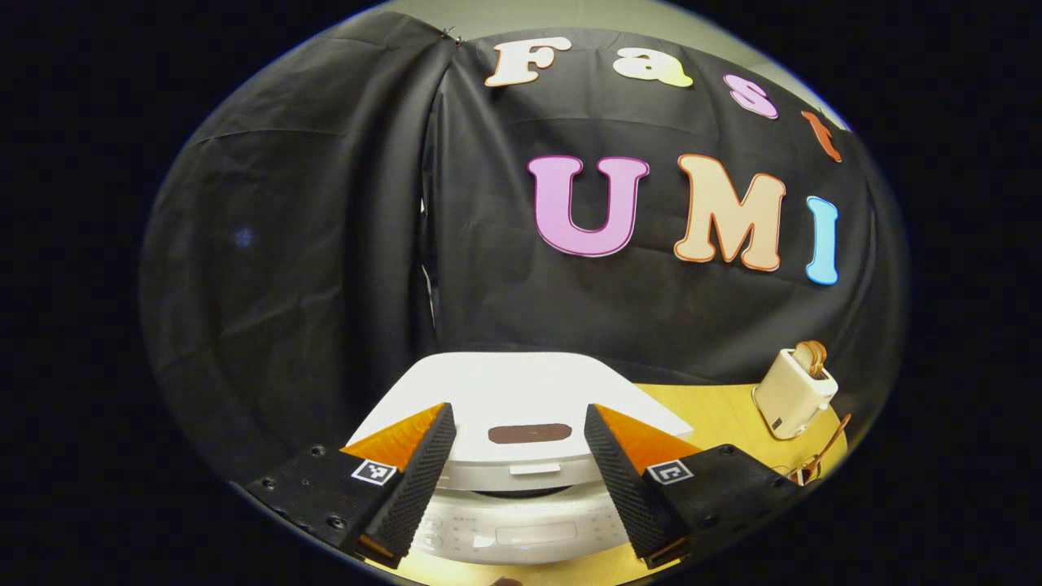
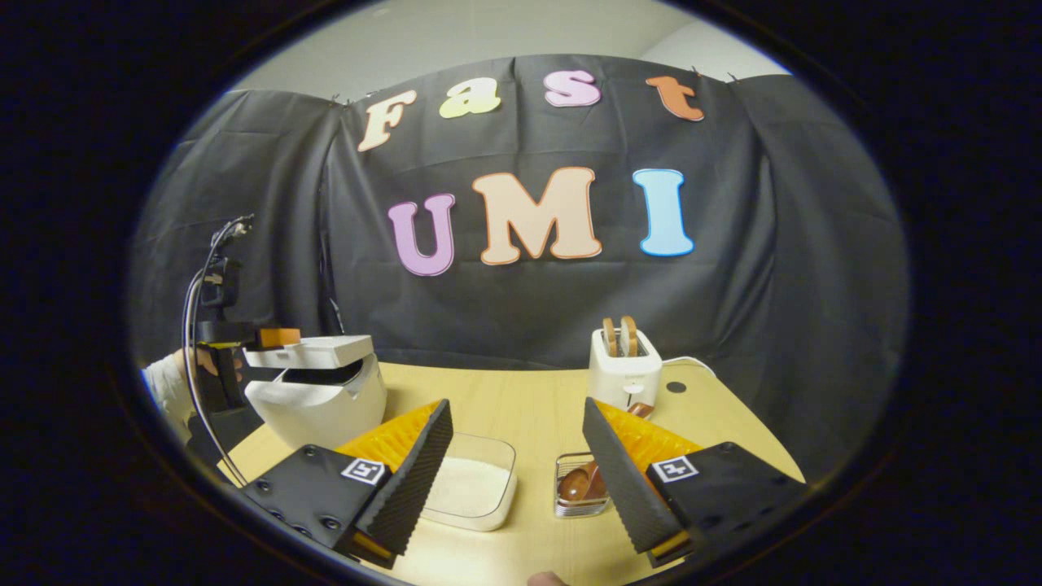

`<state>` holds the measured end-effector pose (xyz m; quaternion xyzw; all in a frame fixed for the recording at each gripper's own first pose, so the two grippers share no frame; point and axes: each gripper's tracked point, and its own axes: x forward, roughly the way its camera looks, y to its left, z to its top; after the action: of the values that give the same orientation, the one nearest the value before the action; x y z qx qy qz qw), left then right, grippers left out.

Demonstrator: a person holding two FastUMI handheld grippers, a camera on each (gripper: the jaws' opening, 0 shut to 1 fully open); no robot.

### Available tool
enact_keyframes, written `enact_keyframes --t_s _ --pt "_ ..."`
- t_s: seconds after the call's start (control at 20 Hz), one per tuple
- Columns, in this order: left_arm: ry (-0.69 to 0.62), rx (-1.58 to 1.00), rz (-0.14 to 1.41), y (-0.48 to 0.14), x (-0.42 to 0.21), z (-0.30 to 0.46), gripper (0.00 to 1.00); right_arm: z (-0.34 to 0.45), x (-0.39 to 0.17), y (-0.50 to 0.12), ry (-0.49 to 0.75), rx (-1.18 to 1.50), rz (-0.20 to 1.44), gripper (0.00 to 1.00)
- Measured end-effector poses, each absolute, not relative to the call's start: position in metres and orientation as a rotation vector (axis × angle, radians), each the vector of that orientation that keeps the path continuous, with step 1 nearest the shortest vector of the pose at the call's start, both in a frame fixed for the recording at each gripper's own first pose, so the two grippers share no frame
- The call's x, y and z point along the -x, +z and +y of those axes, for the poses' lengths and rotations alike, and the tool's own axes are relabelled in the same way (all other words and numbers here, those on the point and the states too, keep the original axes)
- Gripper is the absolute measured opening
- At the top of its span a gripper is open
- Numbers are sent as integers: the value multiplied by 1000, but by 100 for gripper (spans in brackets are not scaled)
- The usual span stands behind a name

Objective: Close the left gripper, press the button to open the rice cooker; take a wooden spoon from the chopstick holder with the right hand, scoop a spoonful of rice and pour it into the rice cooker, then put the wooden spoon back into the chopstick holder.

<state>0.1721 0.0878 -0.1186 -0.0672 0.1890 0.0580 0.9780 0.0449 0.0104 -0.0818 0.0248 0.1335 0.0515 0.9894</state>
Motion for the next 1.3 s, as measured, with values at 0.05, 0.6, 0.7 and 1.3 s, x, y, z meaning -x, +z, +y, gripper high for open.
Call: enact_keyframes --t_s 0.05,0.6,0.7,1.3 --pt "118 129 392 -124 -171 87 95 11 -46 -79 106 -51 260 100" --pt "120 100 479 -162 -161 86 96 13 -51 -84 101 -46 272 100" --pt "116 98 494 -165 -158 86 96 15 -52 -86 105 -43 275 100" --pt "133 123 427 -156 -152 89 96 21 -55 -74 116 -76 240 100"
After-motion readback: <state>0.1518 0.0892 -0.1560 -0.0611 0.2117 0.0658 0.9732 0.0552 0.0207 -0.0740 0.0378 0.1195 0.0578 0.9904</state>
